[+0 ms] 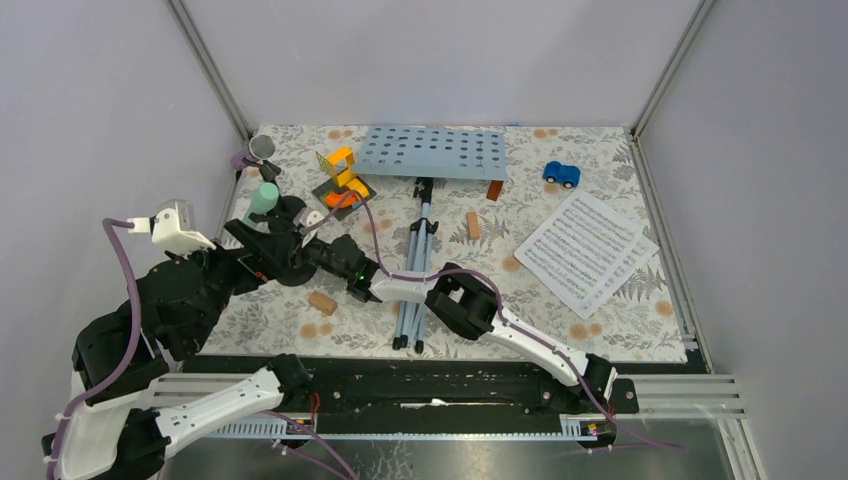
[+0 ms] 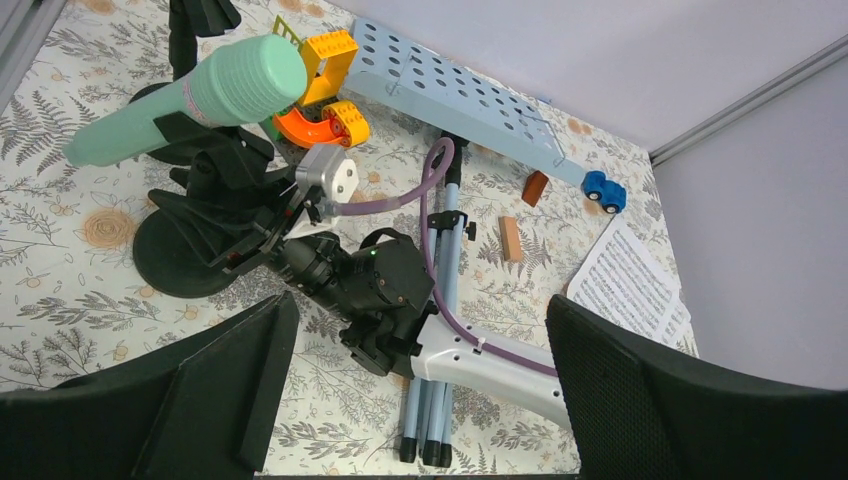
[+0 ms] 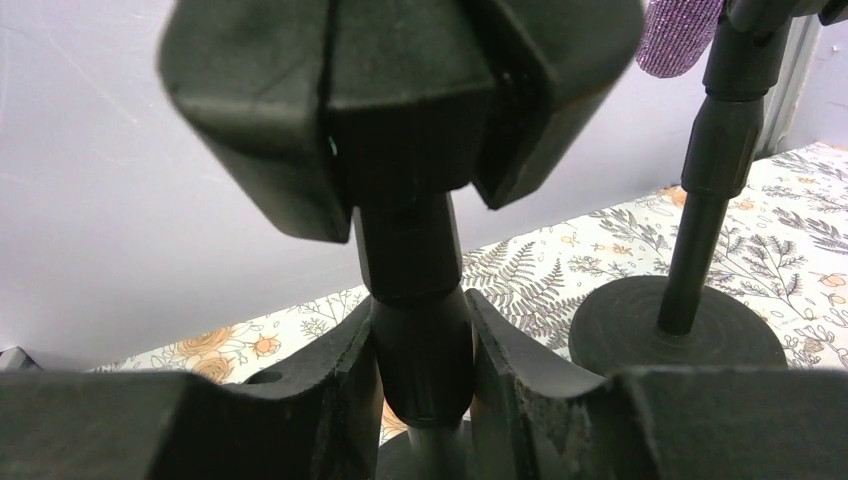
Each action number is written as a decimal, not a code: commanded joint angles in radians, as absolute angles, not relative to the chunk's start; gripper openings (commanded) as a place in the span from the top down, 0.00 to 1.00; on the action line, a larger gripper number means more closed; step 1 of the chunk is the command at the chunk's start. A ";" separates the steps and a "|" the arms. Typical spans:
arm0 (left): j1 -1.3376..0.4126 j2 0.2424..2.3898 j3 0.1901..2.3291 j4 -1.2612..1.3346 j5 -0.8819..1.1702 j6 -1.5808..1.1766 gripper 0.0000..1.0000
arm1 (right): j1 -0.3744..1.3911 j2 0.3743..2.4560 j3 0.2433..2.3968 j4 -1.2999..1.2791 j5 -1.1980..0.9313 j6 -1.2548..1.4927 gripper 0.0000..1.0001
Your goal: Pack up the instrument practice props
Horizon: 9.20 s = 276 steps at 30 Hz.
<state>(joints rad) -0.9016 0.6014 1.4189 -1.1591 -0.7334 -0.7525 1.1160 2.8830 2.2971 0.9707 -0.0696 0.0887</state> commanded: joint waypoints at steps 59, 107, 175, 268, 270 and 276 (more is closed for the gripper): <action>-0.902 0.699 1.144 -0.621 -0.254 -0.506 0.01 | 0.861 1.679 0.421 1.682 0.398 -0.077 1.00; -0.901 0.910 0.629 0.559 0.085 0.284 0.01 | 0.851 0.654 0.092 0.803 0.027 0.031 0.11; -0.858 1.354 0.782 0.738 0.163 0.489 0.93 | 0.786 1.232 0.345 1.314 0.209 -0.197 0.09; -0.798 0.937 1.015 -0.229 0.065 -0.444 1.00 | 0.709 0.745 0.583 0.410 -0.295 0.080 0.09; -0.797 0.942 0.985 -0.227 0.061 -0.477 1.00 | 0.709 0.745 0.597 0.366 -0.274 0.036 0.08; -0.798 0.963 0.930 -0.211 0.062 -0.541 1.00 | 0.709 0.816 0.687 0.194 -0.020 -0.027 0.10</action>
<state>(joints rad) -0.7975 0.9627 0.9485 -0.2558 0.0872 -0.4660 0.7067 0.7738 0.5930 0.3096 -0.2363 0.0345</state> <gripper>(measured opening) 0.503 0.907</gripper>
